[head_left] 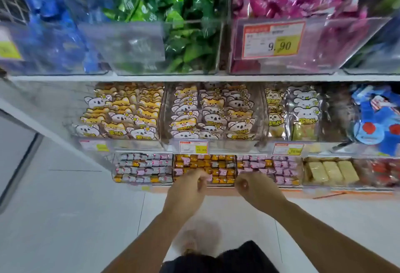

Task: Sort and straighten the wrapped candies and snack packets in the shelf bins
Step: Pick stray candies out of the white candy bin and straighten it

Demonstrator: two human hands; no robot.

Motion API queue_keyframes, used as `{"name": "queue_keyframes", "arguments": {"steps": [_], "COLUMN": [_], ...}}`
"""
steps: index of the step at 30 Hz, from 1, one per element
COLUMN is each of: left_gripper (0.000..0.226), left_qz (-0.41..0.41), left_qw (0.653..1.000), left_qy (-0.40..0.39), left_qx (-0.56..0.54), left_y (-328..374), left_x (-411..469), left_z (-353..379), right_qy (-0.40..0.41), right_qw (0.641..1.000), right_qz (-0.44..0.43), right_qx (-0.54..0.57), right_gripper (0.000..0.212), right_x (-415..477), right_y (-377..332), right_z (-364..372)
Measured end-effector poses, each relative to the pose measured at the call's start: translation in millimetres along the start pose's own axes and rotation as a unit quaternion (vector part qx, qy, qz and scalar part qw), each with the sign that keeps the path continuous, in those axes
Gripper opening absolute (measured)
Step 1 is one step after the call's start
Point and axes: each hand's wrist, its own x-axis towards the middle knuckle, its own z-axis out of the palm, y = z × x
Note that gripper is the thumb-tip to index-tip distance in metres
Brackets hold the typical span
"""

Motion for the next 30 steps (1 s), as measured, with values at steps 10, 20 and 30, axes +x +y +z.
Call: {"name": "queue_keyframes", "arguments": {"steps": [10, 20, 30], "left_gripper": [0.024, 0.032, 0.028], "left_qz": [0.117, 0.214, 0.221], "left_qw": [0.969, 0.907, 0.910], "left_qy": [0.162, 0.279, 0.266], "left_qx": [0.143, 0.232, 0.230], "left_y": [-116.1, -162.3, -162.6], "left_x": [105.6, 133.2, 129.2], "left_z": [169.3, 215.6, 212.0], "right_qy": [0.151, 0.382, 0.392], "right_qw": [0.985, 0.905, 0.882], "right_qz": [-0.062, -0.185, -0.215], "right_qx": [-0.055, -0.031, -0.148], "right_gripper": [0.040, 0.026, 0.023], "right_x": [114.3, 154.9, 160.5], "right_y": [109.6, 144.5, 129.1], "right_z": [128.8, 191.4, 180.6]}}
